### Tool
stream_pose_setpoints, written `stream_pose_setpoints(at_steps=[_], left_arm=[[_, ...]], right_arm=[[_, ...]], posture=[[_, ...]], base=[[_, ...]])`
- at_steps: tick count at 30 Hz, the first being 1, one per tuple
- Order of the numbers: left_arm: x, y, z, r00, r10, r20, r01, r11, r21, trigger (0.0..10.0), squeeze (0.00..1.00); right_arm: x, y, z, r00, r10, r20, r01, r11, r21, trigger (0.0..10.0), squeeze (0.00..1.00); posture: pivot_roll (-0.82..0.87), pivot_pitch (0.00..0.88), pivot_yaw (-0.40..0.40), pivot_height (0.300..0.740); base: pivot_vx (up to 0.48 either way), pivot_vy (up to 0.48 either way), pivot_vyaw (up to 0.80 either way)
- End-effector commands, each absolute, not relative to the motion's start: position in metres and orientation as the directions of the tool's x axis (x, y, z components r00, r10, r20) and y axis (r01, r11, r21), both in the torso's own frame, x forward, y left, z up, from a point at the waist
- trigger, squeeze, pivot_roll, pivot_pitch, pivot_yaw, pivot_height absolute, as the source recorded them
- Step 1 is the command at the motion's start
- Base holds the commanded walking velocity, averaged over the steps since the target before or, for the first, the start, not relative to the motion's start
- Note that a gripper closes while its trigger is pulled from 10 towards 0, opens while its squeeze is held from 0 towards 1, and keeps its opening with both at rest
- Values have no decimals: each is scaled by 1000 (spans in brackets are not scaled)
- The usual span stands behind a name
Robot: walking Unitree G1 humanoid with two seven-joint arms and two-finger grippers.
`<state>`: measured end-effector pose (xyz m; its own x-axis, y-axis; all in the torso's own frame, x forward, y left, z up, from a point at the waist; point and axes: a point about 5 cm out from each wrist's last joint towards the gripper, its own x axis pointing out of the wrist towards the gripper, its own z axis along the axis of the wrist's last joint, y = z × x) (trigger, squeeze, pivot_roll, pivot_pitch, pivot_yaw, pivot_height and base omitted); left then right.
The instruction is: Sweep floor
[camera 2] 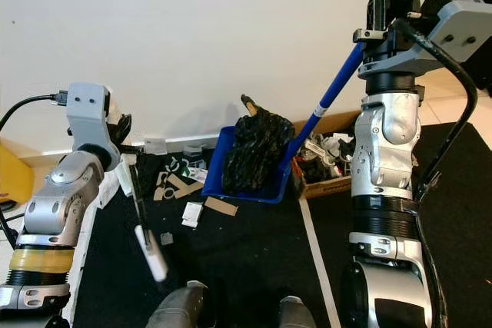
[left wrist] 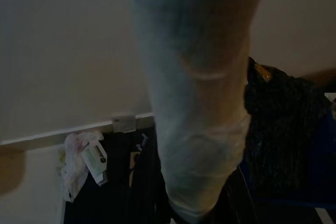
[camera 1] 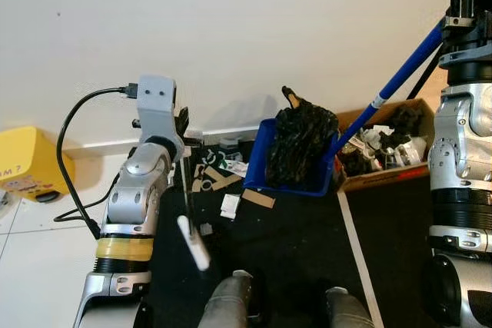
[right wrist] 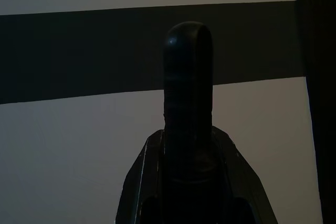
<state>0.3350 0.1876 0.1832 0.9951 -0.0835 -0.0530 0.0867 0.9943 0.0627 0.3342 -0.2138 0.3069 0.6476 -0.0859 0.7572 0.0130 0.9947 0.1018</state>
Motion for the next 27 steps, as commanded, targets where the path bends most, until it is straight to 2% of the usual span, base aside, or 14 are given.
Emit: stream_pose_setpoints(at_steps=[1,27], left_arm=[[336,190,188,998,-60,-24,62,996,68,10000,0],[339,192,186,999,-30,-28,32,998,59,10000,0]], right_arm=[[331,-212,314,617,-88,782,-1,994,112,10000,0],[331,-209,312,622,-81,779,-10,994,112,10000,0]], posture=[[182,131,56,740],[185,135,60,740]], base=[[0,-251,0],[0,-286,0]])
